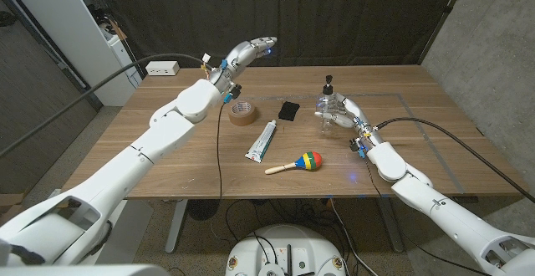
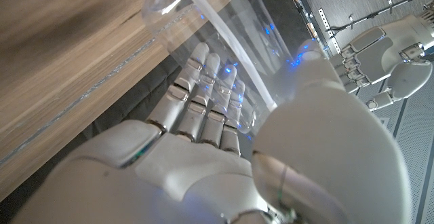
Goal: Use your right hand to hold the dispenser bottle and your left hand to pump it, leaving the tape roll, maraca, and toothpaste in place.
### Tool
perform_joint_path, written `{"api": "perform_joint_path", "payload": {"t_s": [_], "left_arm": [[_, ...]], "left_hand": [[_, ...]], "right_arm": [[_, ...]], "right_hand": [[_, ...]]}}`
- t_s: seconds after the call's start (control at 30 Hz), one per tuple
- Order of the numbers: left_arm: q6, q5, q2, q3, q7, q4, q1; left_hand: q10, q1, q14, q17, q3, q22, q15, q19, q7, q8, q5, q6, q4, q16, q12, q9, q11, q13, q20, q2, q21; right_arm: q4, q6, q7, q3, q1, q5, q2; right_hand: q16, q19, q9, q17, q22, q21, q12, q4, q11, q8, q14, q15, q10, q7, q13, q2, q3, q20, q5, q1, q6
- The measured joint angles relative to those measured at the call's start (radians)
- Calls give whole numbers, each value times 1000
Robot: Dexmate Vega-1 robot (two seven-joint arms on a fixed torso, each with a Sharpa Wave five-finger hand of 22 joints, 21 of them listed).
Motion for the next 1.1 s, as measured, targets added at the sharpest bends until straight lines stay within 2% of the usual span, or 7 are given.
{"api": "perform_joint_path", "payload": {"t_s": [0.17, 0.5, 0.67, 0.73, 0.93, 1.1], "left_arm": [[13, 42, 23, 13, -35, -25, -18], [19, 109, 58, 42, -98, -55, -60], [14, 140, 68, 56, -140, -59, -83], [14, 146, 70, 58, -154, -61, -88], [17, 174, 80, 74, -197, -69, -115], [19, 199, 87, 82, -221, -74, -129]], "left_hand": [[0, 0, -13, 5, -1, 0, 0, 0, -8, 0, 0, 8, 7, 0, -3, 0, 0, 0, 0, 0, -10], [-23, -15, -68, 5, 3, 0, 0, -29, -43, 0, 0, 3, 18, -8, -7, 0, -31, 0, 0, -4, -33], [-27, -45, -95, 9, -16, 1, 3, -43, -54, 0, 0, 7, 38, -8, -7, 0, -41, 0, 0, -21, -43], [-28, -69, -112, 9, -24, 5, 4, -60, -56, 0, 0, 5, 57, -8, -7, -2, -43, 0, -2, -28, -49], [-51, -106, -162, 9, -40, 5, 7, -109, -70, -5, 0, -10, 90, -8, -14, -3, -57, 0, -1, -45, -66], [-72, -118, -187, 9, -42, 5, 8, -122, -82, -12, 0, -29, 100, -8, -17, -3, -68, 0, 0, -46, -66]], "right_arm": [[0, -8, 1, -4, 4, 0, 1], [4, -19, 9, -10, 11, 10, 4], [7, -21, 14, -13, 14, 16, 5], [7, -23, 14, -14, 14, 17, 5], [5, -28, 14, -15, 14, 18, 5], [4, -29, 13, -15, 13, 19, 5]], "right_hand": [[-5, 0, -5, 4, 0, 0, 0, 0, 0, 0, 0, 0, 0, -3, 5, 1, 0, 0, 0, -1, -3], [-5, 0, -5, 7, 0, 0, 0, 0, 0, 3, 0, 0, 0, -4, 8, 1, 0, 0, 4, -1, -4], [-5, 0, -9, 10, 0, 0, -1, 0, 0, 3, 0, 0, 0, -4, 8, 1, 0, 0, 4, -1, -4], [-13, -4, -9, 13, 0, 0, -1, 0, 0, 3, 0, 0, 0, -4, 8, 1, 0, -4, 4, -1, -4], [-13, -4, -9, 13, 0, 0, -1, 0, 0, 4, 0, 0, 0, -4, 8, 1, 0, -4, 4, -1, -4], [-13, -4, -14, 14, 0, 0, -4, 0, 0, 7, 0, 0, 0, -4, 13, 1, 0, -4, 6, -1, -4]]}}
